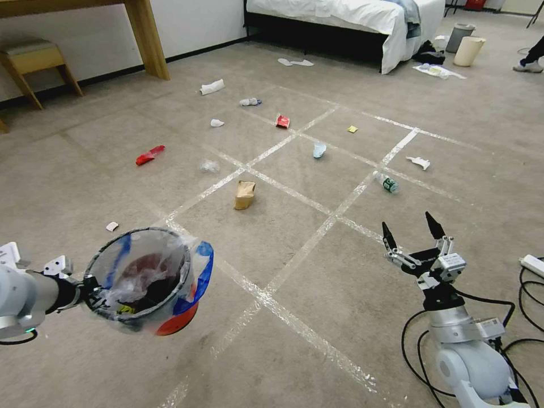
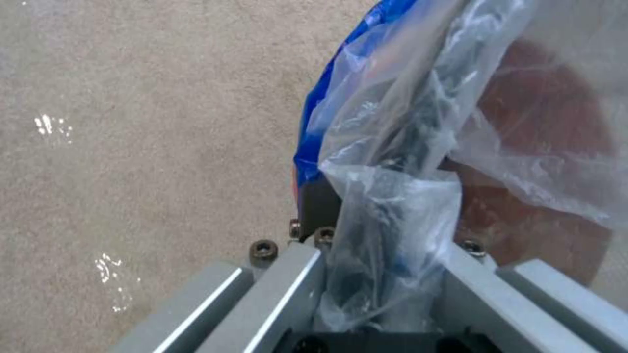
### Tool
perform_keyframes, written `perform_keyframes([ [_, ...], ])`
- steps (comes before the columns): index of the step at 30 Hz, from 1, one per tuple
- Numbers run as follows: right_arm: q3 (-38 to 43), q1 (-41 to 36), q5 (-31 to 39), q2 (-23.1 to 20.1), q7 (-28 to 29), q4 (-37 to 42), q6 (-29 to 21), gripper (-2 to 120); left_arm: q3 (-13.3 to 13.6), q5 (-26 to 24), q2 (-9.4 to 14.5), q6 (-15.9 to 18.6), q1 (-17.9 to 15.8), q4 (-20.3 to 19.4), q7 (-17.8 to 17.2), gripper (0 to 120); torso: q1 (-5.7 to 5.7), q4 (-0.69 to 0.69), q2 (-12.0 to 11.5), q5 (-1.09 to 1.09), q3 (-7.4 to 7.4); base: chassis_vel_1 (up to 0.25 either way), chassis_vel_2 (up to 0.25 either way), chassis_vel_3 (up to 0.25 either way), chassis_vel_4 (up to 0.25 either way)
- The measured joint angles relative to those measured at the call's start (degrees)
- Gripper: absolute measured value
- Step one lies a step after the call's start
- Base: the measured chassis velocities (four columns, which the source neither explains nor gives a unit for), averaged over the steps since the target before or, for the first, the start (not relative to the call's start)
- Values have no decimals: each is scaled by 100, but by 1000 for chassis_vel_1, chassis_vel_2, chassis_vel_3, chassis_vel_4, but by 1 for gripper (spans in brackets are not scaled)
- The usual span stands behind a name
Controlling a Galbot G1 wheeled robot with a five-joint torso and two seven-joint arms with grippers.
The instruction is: Pick up the trash bin and place the garbage on the floor into it.
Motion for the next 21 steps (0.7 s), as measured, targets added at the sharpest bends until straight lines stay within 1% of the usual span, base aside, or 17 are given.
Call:
perform_keyframes([
  [12, -17, 22, 6, 24, -93, -89, 103, 100, 13, -2, -68, 14, -19, 234, -24, 0, 0, 1, 0, 0, 0, -10, 4, 2, -4],
  [15, -1, 2, 7, 17, -100, -89, 131, 100, 87, 74, -98, 15, -45, 277, 39, 0, -2, 1, 0, 0, -1, -74, 57, 50, -90],
  [17, 4, -1, 7, 15, -102, -89, 140, 100, 134, 116, -112, 16, -67, 292, 60, 0, -2, 1, 0, 1, -1, -79, 149, 131, -108],
  [19, 13, -5, 6, 12, -104, -105, 152, 100, 241, 176, -135, 18, -129, 314, 78, 0, -1, 0, 0, 0, 0, -164, 169, 204, -193],
  [21, 14, -5, 5, 12, -106, -122, 159, 100, 288, 204, -144, 18, -157, 319, 84, 0, -1, 1, 0, 1, 0, -192, 199, 224, -213],
])
